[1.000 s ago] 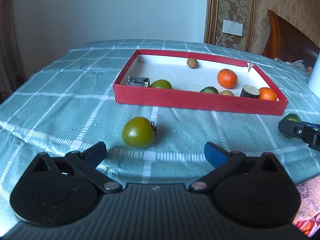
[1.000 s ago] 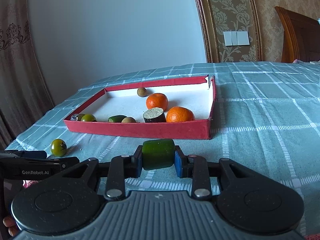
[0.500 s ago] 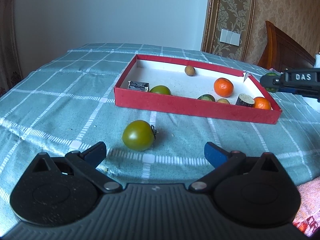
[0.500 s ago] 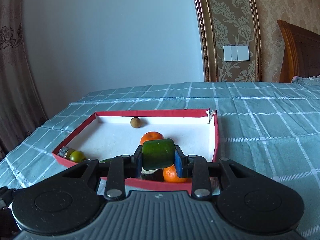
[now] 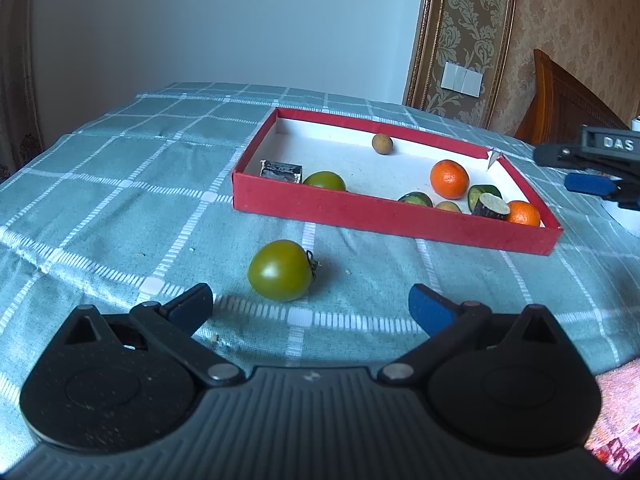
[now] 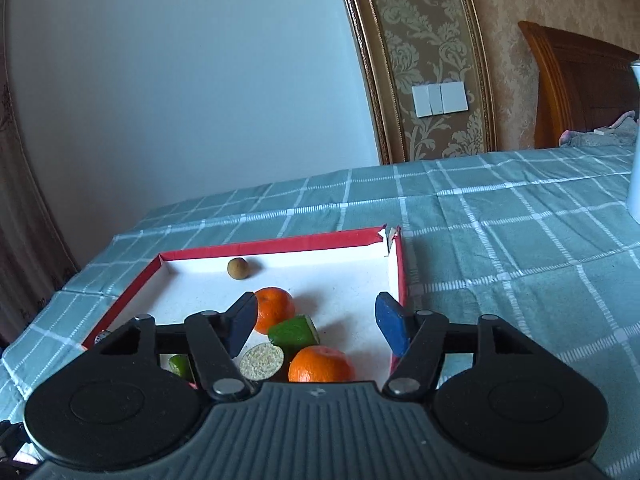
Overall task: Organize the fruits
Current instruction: 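Lower the cucumber chunk into the tray and open the right gripper, then close the left gripper on the dark green tomato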
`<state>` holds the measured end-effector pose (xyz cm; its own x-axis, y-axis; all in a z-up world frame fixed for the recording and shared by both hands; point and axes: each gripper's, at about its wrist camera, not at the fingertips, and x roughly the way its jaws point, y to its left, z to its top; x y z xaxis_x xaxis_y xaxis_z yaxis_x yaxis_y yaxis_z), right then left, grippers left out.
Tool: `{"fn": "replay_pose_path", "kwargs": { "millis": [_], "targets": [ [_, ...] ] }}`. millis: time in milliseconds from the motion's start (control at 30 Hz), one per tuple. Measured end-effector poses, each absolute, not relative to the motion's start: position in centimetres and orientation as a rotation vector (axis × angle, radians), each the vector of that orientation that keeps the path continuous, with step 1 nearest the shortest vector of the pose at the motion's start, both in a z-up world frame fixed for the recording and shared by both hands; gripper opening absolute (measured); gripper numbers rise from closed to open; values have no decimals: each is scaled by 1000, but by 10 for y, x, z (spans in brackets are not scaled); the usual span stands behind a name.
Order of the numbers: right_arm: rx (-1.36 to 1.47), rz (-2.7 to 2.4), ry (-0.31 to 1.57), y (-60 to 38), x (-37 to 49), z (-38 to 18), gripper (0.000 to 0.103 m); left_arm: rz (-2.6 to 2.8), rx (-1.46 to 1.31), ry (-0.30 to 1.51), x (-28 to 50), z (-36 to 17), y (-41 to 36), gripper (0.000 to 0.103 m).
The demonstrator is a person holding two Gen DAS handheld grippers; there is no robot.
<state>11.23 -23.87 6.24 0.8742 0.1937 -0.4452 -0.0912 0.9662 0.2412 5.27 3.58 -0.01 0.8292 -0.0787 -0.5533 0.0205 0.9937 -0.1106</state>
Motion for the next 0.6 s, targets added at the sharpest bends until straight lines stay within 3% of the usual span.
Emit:
{"fn": "replay_pose_path", "kwargs": {
  "millis": [333, 467, 533, 600],
  "targets": [
    [284, 205, 529, -264, 27, 30, 65, -40, 22, 487, 37, 7, 33, 103],
    [285, 221, 540, -262, 18, 13, 65, -18, 66, 464, 36, 10, 36, 97],
    [330, 237, 556, -266, 20, 11, 65, -16, 65, 476, 40, 11, 40, 87],
    [348, 242, 551, -268, 20, 10, 65, -5, 64, 489, 45, 11, 41, 87]
  ]
}}
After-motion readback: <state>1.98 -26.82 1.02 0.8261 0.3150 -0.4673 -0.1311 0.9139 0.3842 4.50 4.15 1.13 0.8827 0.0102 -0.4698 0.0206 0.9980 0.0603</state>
